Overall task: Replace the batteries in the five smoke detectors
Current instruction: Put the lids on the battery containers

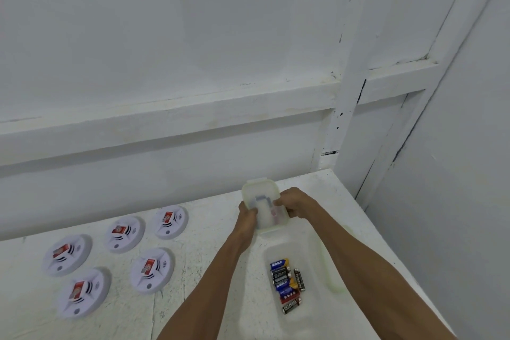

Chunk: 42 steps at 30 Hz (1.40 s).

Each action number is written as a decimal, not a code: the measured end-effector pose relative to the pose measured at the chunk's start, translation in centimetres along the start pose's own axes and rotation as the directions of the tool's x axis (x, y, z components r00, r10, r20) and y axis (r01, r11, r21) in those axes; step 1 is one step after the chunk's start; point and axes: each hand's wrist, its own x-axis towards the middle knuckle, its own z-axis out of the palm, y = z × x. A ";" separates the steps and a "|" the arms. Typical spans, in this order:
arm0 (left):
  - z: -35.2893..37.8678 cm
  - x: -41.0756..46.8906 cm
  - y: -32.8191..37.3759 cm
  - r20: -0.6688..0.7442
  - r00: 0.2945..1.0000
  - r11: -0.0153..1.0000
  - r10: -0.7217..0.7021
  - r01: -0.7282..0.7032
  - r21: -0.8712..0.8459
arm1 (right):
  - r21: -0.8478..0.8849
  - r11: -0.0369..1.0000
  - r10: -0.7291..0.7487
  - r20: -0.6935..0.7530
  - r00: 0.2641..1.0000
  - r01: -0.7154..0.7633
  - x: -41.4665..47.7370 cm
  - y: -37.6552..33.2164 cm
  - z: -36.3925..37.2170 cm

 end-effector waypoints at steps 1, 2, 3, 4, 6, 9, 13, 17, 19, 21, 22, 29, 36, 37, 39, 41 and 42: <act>-0.2 0.1 0.2 0.028 1.000 1.000 -0.003 0.003 0.005 | 0.007 1.000 -0.021 0.022 1.000 0.021 -0.1 0.1 -0.2; -0.4 -0.2 0.6 0.058 0.998 1.000 -0.004 0.004 0.012 | -0.004 0.999 -0.050 0.058 0.997 0.050 -0.2 0.1 -0.3; -0.7 0.0 0.9 0.077 0.997 1.000 -0.002 0.001 0.011 | -0.037 0.996 -0.082 0.116 0.990 0.087 -0.4 0.1 -0.4; -1.0 0.3 1.1 0.083 0.997 1.000 -0.003 0.001 0.024 | -0.082 0.988 -0.114 0.190 0.975 0.131 -0.4 0.2 -0.3; -1.1 0.4 2.5 0.058 0.998 0.996 -0.035 0.030 0.083 | -0.204 0.959 -0.126 0.316 0.941 0.197 0.0 0.5 -0.1; -1.1 0.9 4.4 0.020 0.994 0.928 -0.108 0.093 0.360 | -0.507 0.809 -0.132 0.338 0.932 0.298 0.8 1.0 0.3; -1.5 2.4 5.8 0.027 0.994 0.788 -0.102 0.064 0.612 | -0.694 0.613 -0.121 0.391 0.913 0.378 -0.4 0.0 0.1; -1.9 3.4 6.1 0.044 0.997 0.740 -0.061 0.015 0.672 | -0.777 0.494 -0.171 0.355 0.919 0.391 -0.7 0.3 -0.1; -2.0 3.9 6.3 0.058 0.996 0.739 -0.065 0.009 0.673 | -0.791 0.472 -0.221 0.322 0.921 0.390 -0.7 1.0 -0.2; -2.1 4.3 6.5 0.065 0.994 0.747 -0.087 0.022 0.664 | -0.791 0.462 -0.272 0.303 0.913 0.400 -0.9 1.5 -0.2; -2.2 4.6 6.5 0.064 0.993 0.752 -0.098 0.032 0.659 | -0.793 0.451 -0.297 0.299 0.907 0.409 -1.0 1.7 -0.1; -2.1 5.0 6.2 0.047 0.992 0.779 -0.115 0.061 0.624 | -0.795 0.472 -0.306 0.259 0.916 0.382 -1.2 1.7 0.0; -1.7 0.7 1.7 -0.063 0.991 0.966 0.120 -0.102 0.236 | -0.591 0.740 -0.269 0.179 0.947 0.322 -3.5 3.4 -0.5; -1.9 0.1 1.1 -0.078 0.990 0.978 0.121 -0.106 0.181 | -0.548 0.784 -0.266 0.131 0.955 0.293 -3.9 3.8 -0.9; -2.3 -1.4 0.1 -0.077 0.993 0.984 0.086 -0.073 0.164 | -0.538 0.808 -0.287 -0.006 0.958 0.239 -4.8 5.0 -1.7; -2.5 -2.8 -0.7 -0.050 0.998 0.983 0.042 -0.033 0.180 | -0.629 0.762 -0.313 -0.151 0.937 0.153 -5.0 6.4 -2.6; -2.6 -3.7 -1.1 -0.035 0.999 0.982 0.028 -0.021 0.188 | -0.647 0.754 -0.318 -0.208 0.925 0.114 -5.4 7.2 -2.8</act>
